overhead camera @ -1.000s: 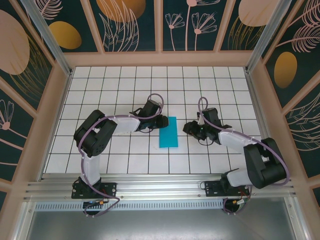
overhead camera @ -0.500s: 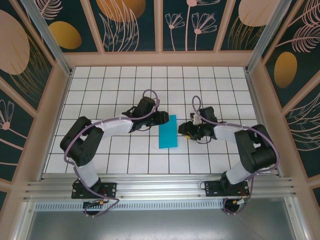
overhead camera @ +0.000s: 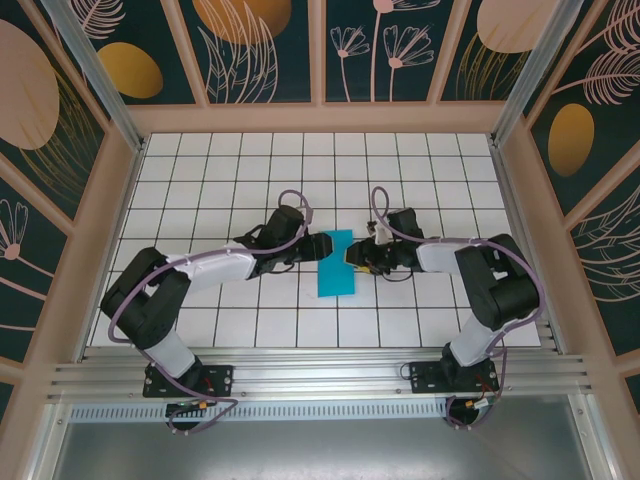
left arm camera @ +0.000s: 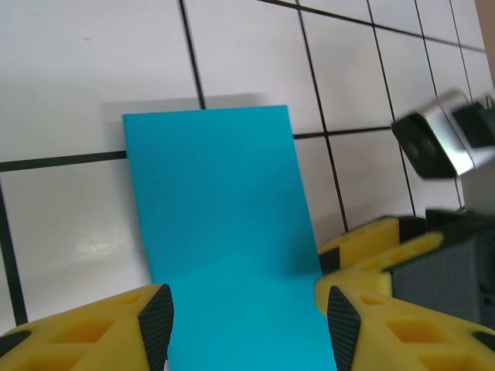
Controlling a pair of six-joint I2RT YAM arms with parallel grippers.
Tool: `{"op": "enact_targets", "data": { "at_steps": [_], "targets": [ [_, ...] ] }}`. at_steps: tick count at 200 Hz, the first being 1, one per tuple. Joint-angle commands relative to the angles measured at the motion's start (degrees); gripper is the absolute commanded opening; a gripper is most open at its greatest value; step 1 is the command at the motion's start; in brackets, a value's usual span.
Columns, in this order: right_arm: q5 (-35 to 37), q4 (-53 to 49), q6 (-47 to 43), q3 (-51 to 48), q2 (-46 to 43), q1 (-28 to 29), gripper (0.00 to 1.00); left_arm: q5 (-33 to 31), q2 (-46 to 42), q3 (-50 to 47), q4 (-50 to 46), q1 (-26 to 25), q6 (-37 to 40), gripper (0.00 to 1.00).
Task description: Fold a paper plane with a square sheet of paper (pick it up from the middle)
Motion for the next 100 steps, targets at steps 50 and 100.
{"op": "enact_targets", "data": {
  "at_steps": [50, 100],
  "targets": [
    [0.13, 0.30, 2.29, 4.33, 3.48, 0.32, 0.24, -19.89, -2.69, -0.97, -8.18, -15.11, 15.67, 0.61],
    [-0.07, -0.87, 3.58, 5.19, 3.98, 0.32, 0.10, -29.43, -1.13, -1.23, -8.62, -22.71, 20.85, 0.66]
  ]
}}
